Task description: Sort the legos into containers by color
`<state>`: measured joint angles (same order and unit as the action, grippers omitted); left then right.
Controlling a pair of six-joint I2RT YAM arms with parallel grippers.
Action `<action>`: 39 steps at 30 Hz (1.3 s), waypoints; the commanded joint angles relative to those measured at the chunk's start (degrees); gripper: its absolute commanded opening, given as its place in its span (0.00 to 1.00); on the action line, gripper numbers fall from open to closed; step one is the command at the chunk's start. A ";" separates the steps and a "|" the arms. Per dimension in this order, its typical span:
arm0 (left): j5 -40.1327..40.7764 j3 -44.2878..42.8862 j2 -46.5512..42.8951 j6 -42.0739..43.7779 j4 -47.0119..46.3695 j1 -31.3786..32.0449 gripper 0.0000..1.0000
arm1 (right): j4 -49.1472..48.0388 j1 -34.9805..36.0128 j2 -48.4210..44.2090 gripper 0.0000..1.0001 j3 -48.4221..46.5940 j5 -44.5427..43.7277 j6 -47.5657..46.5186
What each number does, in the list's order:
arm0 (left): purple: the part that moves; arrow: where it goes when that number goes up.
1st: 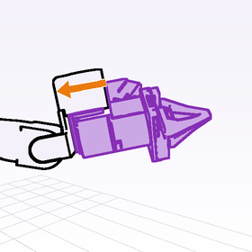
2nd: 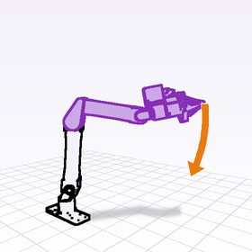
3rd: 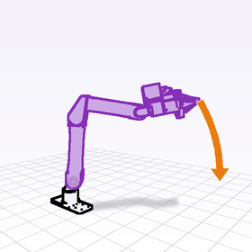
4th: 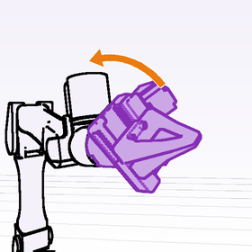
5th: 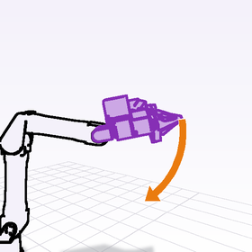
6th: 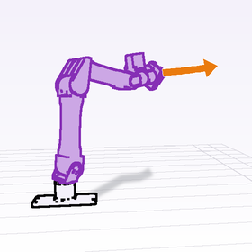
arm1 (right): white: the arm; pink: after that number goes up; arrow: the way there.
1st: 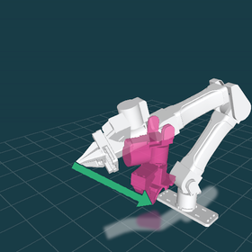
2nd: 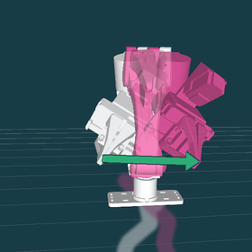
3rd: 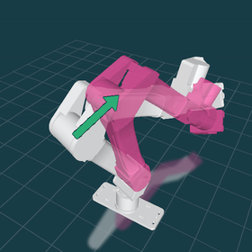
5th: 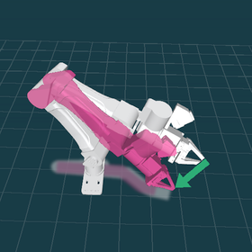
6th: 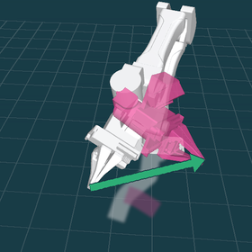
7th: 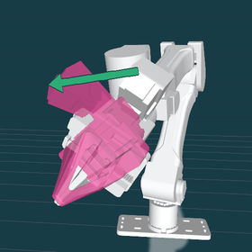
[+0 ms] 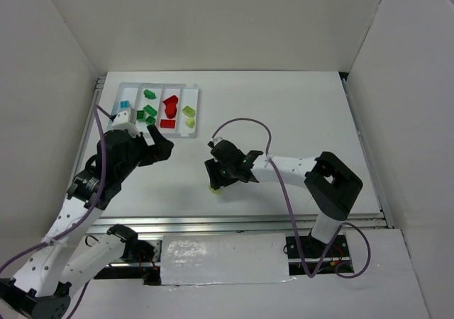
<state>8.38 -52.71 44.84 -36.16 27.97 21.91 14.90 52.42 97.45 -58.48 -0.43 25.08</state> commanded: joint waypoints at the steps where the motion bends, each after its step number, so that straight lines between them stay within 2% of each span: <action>1: 1.55 -1.26 -5.10 5.39 8.15 0.15 1.00 | -1.09 1.45 1.60 0.60 -2.69 0.07 -1.17; 5: 2.51 -0.39 -8.62 8.12 12.02 0.15 1.00 | -0.22 1.98 5.20 0.60 -5.15 0.16 -1.00; 7: 4.44 0.67 -10.38 8.22 12.11 0.15 1.00 | -0.04 2.33 6.70 0.55 -5.85 0.16 -0.74; 11: 4.27 2.43 -12.14 7.52 9.75 0.24 1.00 | 1.36 3.03 9.07 0.00 -7.52 -0.97 0.49; 20: 3.92 3.93 -13.45 7.60 7.81 -0.73 1.00 | 1.63 3.39 8.02 0.00 -12.53 -0.28 0.41; 28: 7.52 4.28 -17.59 5.84 8.42 -1.26 1.00 | 4.35 2.86 12.76 0.00 -23.86 -3.70 0.67; 33: 9.99 4.46 -19.35 4.87 8.95 -3.80 1.00 | 6.98 -2.58 18.03 0.00 -38.79 -3.97 0.23; 37: 8.76 4.98 -20.49 5.40 8.16 -6.09 1.00 | 11.46 -7.94 28.11 0.00 -56.69 0.06 0.49; 39: 7.35 5.07 -19.88 5.84 7.63 -6.79 0.99 | 13.14 -10.92 32.95 0.00 -62.08 3.04 0.50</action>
<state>16.56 -48.34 24.80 -30.37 38.46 16.03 24.12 45.69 125.47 -112.55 -0.47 25.69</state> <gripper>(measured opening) 0.994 0.458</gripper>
